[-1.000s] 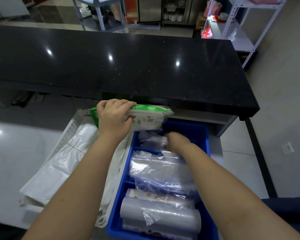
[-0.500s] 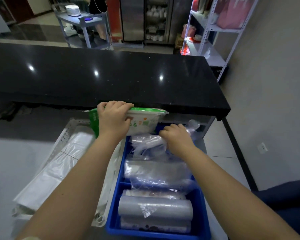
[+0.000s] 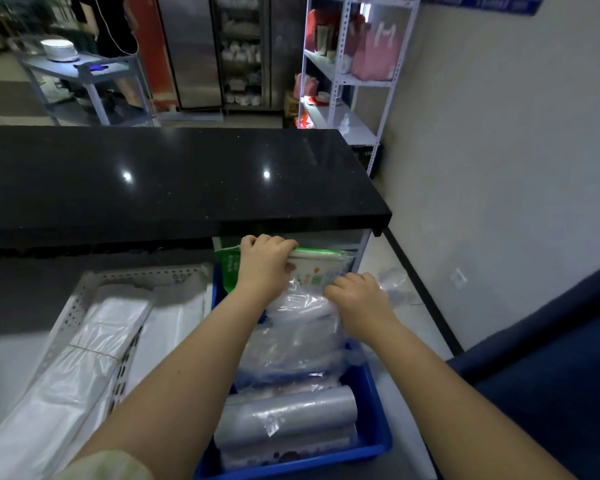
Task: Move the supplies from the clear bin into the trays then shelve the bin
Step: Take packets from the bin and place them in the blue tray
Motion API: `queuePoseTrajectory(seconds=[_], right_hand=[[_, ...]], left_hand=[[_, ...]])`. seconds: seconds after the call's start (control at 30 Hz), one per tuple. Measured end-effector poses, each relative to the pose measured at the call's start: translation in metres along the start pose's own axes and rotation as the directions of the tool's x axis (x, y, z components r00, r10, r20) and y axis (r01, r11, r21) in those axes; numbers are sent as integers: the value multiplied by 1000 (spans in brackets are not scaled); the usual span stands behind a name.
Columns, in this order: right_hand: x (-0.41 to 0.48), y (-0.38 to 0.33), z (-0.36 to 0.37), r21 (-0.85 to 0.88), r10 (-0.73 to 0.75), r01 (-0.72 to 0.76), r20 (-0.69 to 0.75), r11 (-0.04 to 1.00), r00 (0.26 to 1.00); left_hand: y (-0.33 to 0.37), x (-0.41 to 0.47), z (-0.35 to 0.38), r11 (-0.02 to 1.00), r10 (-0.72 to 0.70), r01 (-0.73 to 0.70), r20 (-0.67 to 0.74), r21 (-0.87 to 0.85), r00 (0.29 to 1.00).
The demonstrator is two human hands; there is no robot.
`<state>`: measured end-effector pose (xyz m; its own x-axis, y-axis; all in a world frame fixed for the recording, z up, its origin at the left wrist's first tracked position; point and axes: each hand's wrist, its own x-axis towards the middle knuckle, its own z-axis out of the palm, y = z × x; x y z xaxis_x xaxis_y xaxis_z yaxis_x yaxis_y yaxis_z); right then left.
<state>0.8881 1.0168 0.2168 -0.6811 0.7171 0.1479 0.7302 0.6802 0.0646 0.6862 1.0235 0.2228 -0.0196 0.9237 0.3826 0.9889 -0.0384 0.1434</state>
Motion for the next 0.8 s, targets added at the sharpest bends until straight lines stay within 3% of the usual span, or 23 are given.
queuePoseTrajectory(seconds=[0.3,0.5,0.8], right_hand=[[1,-9,8,20,47,-48,64,999,997],[10,-14,9,15,62,-63,61,998,996],[20,-12,7,53,61,-60,-24,997,998]], left_hand=[[-20,11,24,990,-82,97,137,-102,987],[-44,11,38,994,-102,108,222,-12,970],[-38,27,47,995,-65,77,169,-66,984]])
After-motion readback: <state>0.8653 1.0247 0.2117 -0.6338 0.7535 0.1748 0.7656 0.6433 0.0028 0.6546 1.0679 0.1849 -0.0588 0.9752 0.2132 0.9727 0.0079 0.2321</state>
